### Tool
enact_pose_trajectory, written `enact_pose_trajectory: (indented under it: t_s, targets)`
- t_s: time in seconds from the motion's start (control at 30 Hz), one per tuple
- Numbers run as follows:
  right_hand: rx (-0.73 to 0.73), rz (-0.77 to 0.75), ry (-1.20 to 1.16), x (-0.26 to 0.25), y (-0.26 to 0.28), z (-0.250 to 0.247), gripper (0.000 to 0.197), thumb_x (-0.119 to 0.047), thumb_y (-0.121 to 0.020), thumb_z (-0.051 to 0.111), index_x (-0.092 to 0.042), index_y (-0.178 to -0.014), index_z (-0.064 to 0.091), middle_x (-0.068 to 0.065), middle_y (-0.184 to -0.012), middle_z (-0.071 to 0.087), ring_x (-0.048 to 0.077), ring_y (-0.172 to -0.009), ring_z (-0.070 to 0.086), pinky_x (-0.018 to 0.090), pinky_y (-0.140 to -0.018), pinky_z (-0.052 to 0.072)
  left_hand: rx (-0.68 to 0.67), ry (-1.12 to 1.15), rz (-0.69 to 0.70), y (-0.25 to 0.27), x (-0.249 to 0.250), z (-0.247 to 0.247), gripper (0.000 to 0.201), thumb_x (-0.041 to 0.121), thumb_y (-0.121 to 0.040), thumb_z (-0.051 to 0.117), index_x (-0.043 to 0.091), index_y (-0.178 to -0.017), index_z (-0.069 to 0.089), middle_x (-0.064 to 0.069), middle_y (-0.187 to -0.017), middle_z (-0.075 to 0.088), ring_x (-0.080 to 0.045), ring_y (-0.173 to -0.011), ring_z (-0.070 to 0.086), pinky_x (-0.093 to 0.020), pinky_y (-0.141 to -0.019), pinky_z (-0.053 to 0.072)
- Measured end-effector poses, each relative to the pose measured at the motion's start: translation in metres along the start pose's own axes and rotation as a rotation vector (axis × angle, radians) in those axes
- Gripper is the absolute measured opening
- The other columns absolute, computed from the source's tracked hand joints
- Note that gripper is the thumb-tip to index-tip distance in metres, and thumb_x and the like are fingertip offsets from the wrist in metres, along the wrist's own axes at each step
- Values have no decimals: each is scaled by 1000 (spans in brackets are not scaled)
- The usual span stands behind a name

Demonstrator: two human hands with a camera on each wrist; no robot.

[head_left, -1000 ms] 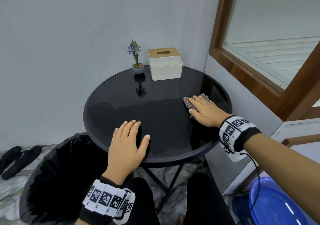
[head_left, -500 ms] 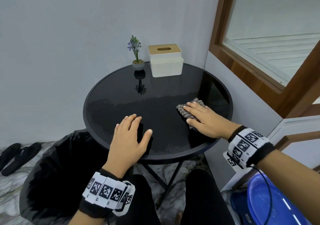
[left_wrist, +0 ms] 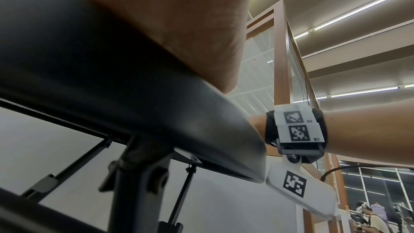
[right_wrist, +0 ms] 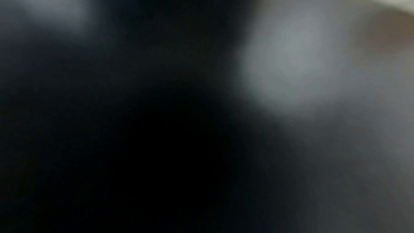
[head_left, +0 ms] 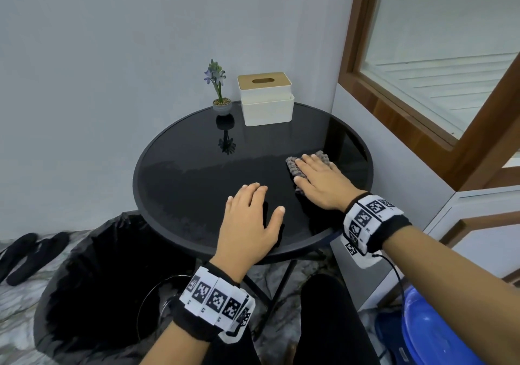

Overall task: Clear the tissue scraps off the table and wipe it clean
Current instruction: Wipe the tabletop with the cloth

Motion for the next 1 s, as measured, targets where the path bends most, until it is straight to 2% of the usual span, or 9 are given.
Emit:
enact_pose_trajectory:
  t_s: [0.13, 0.33, 0.5, 0.67, 0.77, 1.0]
  targets:
    - [-14, -136, -10, -13, 24, 4, 58, -45, -101, 27, -26, -154, 13, -7, -162, 7, 9, -149, 1, 36, -119, 2, 4, -9, -2, 1, 5, 8, 60, 54, -95, 39, 16, -141, 45, 2, -148, 43, -16, -141, 33, -44, -118, 23]
    - [37, -226, -29, 4, 65, 2, 58, -49, -98, 24, -31, -152, 17, -10, -161, 15, 4, -147, 6, 39, -121, 11, 26, -5, 14, 4, 8, 6, 57, 51, -96, 39, 15, -140, 47, 2, -147, 44, -16, -142, 31, -40, -119, 17]
    - [21, -100, 1, 38, 52, -9, 55, -41, -101, 28, -25, -153, 17, -5, -162, 14, 11, -148, 7, 34, -120, 6, 44, -27, 15, 7, 6, 5, 58, 51, -95, 37, 14, -138, 49, 0, -145, 47, -18, -141, 33, -40, -119, 18]
    - [53, 32, 5, 58, 31, -9, 57, -45, -100, 26, -24, -153, 18, -3, -162, 13, 13, -149, 6, 38, -120, 5, 45, -39, 13, 8, 6, 5, 59, 51, -95, 37, 14, -139, 50, 1, -145, 47, -17, -141, 33, -39, -119, 17]
    - [89, 16, 1, 40, 38, -3, 58, -46, -100, 24, -25, -153, 18, -4, -162, 13, 12, -149, 6, 38, -120, 5, 42, -44, 2, 7, 5, 4, 59, 51, -95, 36, 14, -139, 49, 1, -146, 46, -17, -141, 33, -40, -119, 18]
    - [147, -178, 10, -25, 86, 14, 62, -53, -95, 18, -29, -152, 21, -11, -160, 15, 5, -148, 6, 33, -121, 6, 46, -43, -4, 7, 1, 3, 57, 51, -95, 38, 15, -137, 50, 1, -145, 47, -17, -140, 34, -40, -118, 19]
Point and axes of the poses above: each hand's wrist, its own y-axis away from the middle knuckle, its own z-axis out of the palm, x = y × z, the point moved 8 cm from there along -y, towards the middle knuckle
